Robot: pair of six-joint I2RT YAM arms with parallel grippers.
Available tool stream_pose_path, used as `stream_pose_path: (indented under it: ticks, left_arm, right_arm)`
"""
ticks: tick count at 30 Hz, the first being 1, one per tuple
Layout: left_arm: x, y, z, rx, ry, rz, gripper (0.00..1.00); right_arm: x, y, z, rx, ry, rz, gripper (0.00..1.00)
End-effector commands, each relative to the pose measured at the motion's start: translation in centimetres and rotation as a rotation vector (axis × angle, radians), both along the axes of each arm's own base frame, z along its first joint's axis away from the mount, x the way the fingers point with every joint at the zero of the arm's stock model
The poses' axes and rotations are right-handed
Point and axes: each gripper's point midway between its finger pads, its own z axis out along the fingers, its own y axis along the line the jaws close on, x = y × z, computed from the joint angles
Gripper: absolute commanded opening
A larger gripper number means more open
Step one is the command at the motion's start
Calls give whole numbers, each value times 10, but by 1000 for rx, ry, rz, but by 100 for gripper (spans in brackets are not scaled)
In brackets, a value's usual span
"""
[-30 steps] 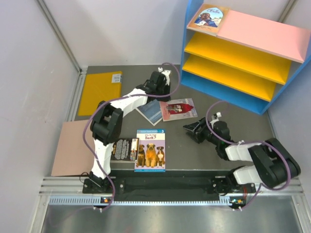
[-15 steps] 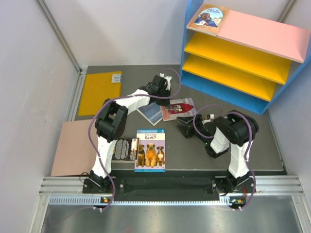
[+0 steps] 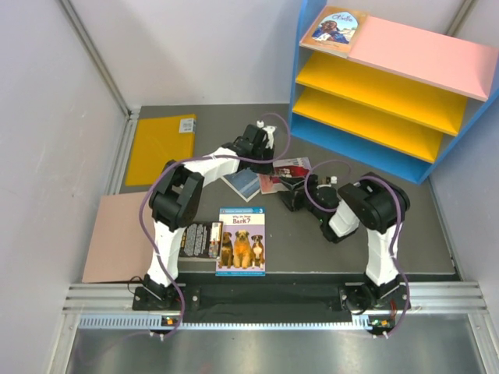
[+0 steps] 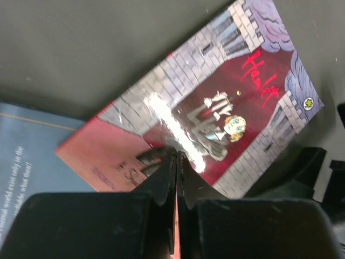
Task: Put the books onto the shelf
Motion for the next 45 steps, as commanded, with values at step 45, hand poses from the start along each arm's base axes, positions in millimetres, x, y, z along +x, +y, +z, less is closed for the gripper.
stream_pose_path:
  ticks: [45]
  left_arm:
    - [-36, 3, 2, 10, 51, -71, 0]
  right_arm:
    - [22, 16, -9, -115, 139, -227, 45]
